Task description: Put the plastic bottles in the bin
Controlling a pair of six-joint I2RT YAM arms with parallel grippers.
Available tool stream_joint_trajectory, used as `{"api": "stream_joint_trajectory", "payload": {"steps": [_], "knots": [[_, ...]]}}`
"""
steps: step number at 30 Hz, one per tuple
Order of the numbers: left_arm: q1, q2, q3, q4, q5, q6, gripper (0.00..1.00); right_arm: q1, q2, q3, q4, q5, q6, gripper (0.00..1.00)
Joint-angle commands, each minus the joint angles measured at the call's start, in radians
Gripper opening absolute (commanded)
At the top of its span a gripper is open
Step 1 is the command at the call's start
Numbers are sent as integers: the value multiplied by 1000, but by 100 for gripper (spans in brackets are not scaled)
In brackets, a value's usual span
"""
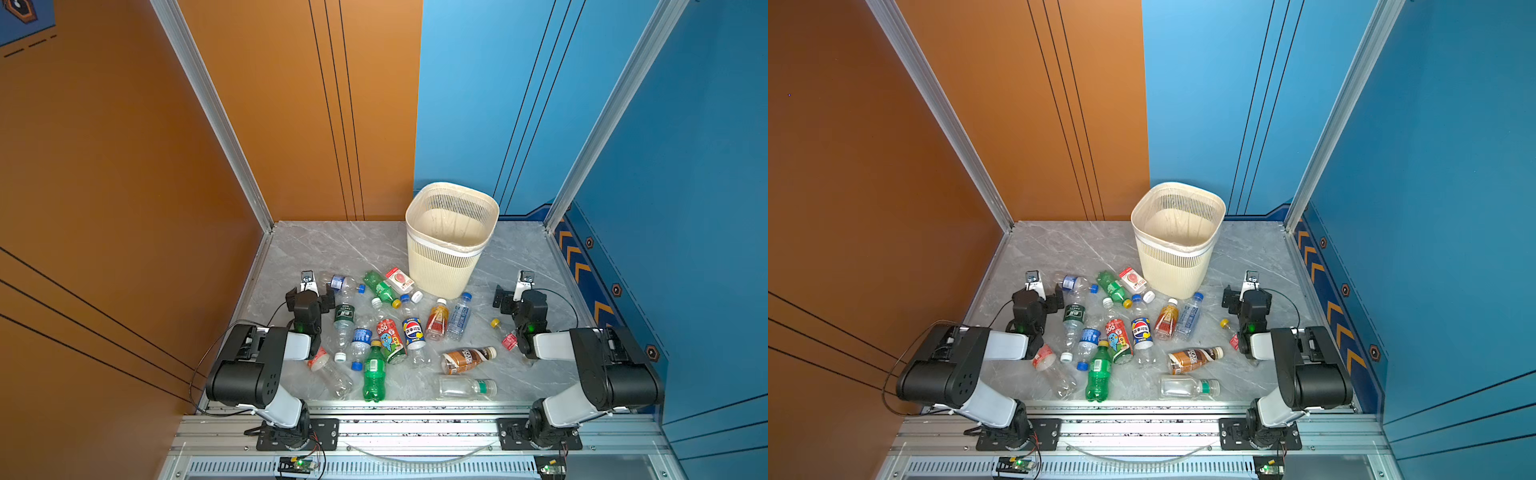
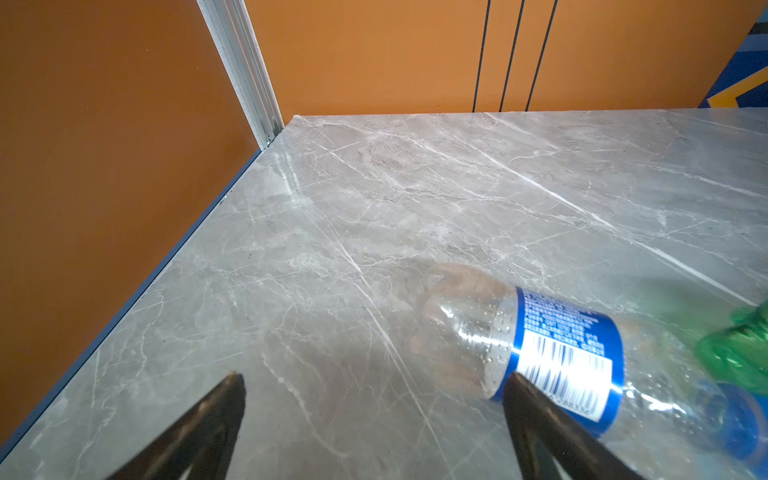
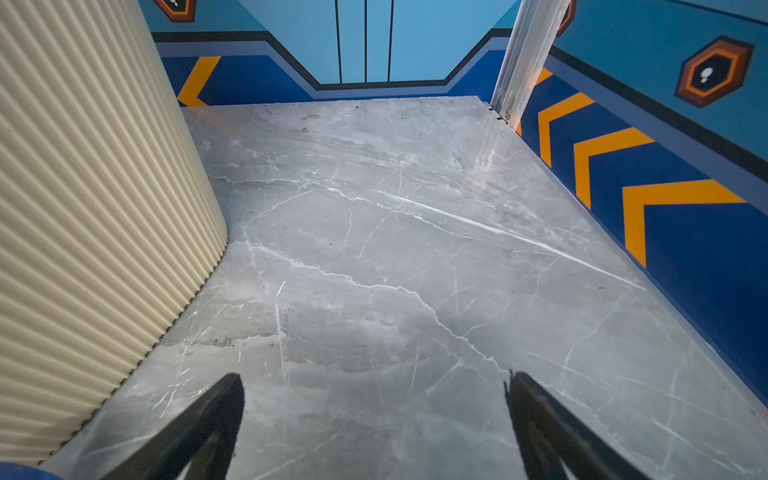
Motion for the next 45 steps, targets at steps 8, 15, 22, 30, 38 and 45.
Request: {"api": "stream_joint_trajectory", "payload": {"steps": [8, 15, 22, 30, 38, 45], "knots": [[5, 4, -4, 8, -5, 7, 98, 0, -11, 21, -20, 15, 11, 99], [4, 4, -4, 8, -5, 8, 98, -1, -11, 21, -21, 15, 11, 99], [6, 6, -4, 8, -3, 7, 97, -2, -11, 19, -21, 15, 11, 100], [23, 4, -2, 2, 32, -1, 98, -2, -11, 20, -20, 15, 11, 99], [23, 3, -2, 1, 32, 0, 98, -2, -11, 21, -21, 14, 11, 100], [23, 2, -3, 1, 33, -2, 98, -2, -11, 19, -20, 14, 11, 99]]}}
